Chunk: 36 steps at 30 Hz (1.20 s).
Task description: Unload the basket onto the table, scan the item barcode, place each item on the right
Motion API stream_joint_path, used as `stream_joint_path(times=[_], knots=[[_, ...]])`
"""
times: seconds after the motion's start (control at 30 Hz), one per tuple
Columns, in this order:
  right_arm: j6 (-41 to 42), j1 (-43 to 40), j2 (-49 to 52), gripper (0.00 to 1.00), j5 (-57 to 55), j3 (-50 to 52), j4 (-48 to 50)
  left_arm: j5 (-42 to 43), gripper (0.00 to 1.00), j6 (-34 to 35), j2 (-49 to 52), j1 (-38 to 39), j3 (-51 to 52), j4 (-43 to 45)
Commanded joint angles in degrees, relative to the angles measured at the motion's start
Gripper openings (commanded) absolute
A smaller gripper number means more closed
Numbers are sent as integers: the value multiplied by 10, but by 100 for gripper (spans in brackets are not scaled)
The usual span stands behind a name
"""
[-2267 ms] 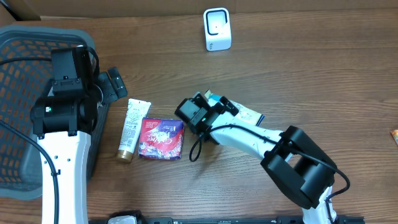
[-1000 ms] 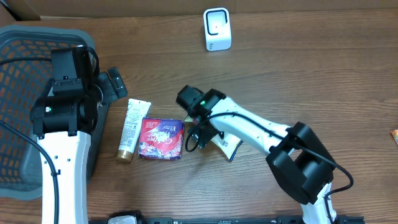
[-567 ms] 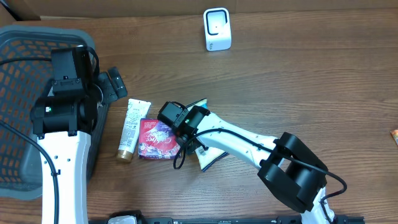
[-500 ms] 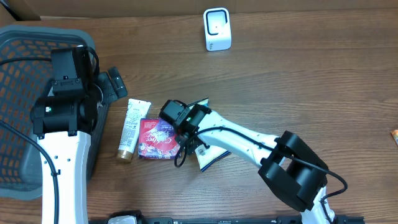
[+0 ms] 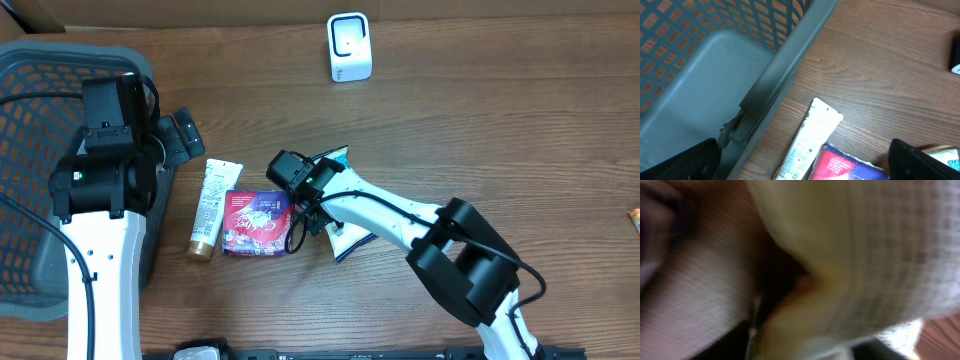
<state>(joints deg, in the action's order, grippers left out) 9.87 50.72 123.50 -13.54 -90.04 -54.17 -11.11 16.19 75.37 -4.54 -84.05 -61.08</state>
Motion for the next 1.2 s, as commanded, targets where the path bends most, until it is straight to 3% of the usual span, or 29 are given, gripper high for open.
stream_joint_path(times=[0.0, 0.03, 0.2, 0.6, 0.8, 0.9, 1.0, 1.1, 1.17], knots=[[4, 0, 51, 30, 20, 0, 1, 6, 100, 6, -4, 0, -7, -2], [4, 0, 55, 22, 19, 0, 1, 6, 100, 6, -4, 0, -7, -2], [4, 0, 52, 4, 1, -6, -9, 6, 100, 6, -4, 0, -7, -2], [-17, -2, -18, 4, 59, -89, -126, 6, 100, 6, -4, 0, -7, -2], [-165, -3, -55, 4, 64, -89, -240, 6, 100, 6, -4, 0, -7, -2], [-176, -6, -56, 6, -19, -89, -278, 6, 100, 6, -4, 0, -7, -2], [-176, -7, -56, 6, -118, -89, -261, 6, 100, 6, -4, 0, -7, -2], [-186, -7, -55, 4, -223, -89, -181, 6, 100, 6, -4, 0, -7, -2], [-244, -7, -55, 4, -207, -89, -119, 6, 100, 6, -4, 0, -7, -2]])
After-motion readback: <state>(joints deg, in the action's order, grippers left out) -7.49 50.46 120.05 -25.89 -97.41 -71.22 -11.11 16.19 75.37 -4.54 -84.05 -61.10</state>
